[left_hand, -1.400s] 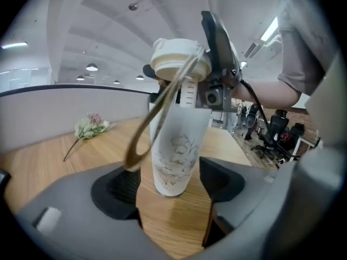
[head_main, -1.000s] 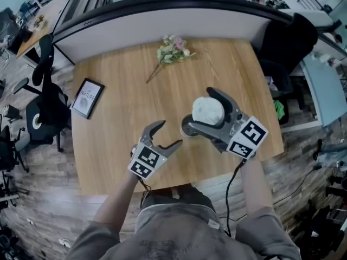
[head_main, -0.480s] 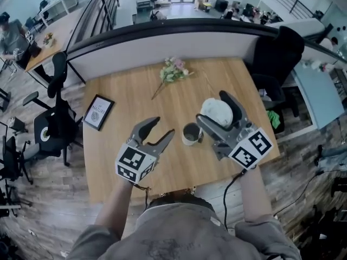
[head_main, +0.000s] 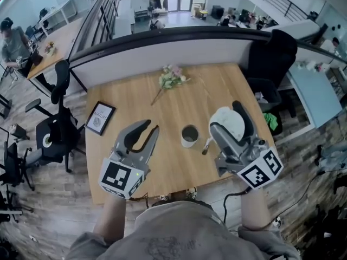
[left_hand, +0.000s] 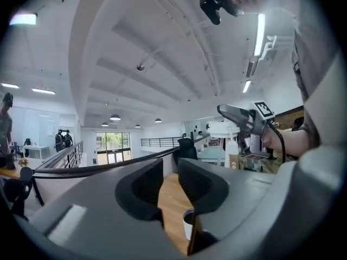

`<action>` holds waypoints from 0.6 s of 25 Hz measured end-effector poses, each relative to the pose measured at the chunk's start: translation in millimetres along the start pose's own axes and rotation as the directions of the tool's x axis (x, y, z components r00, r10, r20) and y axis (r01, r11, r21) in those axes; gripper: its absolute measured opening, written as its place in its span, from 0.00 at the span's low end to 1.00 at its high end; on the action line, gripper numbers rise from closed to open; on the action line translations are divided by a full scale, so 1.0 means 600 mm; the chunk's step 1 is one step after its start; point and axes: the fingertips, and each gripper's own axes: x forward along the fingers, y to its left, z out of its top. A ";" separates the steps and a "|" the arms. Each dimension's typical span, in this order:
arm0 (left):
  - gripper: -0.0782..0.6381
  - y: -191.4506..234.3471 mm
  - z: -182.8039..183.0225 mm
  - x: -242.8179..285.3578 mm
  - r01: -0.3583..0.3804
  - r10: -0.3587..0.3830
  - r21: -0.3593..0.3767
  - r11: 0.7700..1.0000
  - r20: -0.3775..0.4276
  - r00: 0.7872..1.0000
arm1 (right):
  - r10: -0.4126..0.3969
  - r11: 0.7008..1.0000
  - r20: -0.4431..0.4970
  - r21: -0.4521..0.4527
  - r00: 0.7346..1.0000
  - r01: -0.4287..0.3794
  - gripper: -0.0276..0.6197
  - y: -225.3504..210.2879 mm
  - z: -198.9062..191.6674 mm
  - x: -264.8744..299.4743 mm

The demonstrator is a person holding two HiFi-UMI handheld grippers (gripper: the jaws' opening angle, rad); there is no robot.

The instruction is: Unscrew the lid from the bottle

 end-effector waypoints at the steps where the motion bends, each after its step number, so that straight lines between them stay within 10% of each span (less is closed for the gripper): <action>1: 0.21 -0.002 0.006 -0.007 -0.009 0.009 0.014 1.000 0.007 1.000 | -0.006 1.000 0.004 0.014 1.000 0.006 0.78 0.002 0.001 -0.009; 15: 0.11 -0.014 -0.032 -0.048 -0.065 0.064 -0.021 0.998 -0.066 0.996 | -0.077 0.983 -0.030 0.164 0.997 0.081 0.78 -0.012 -0.054 -0.078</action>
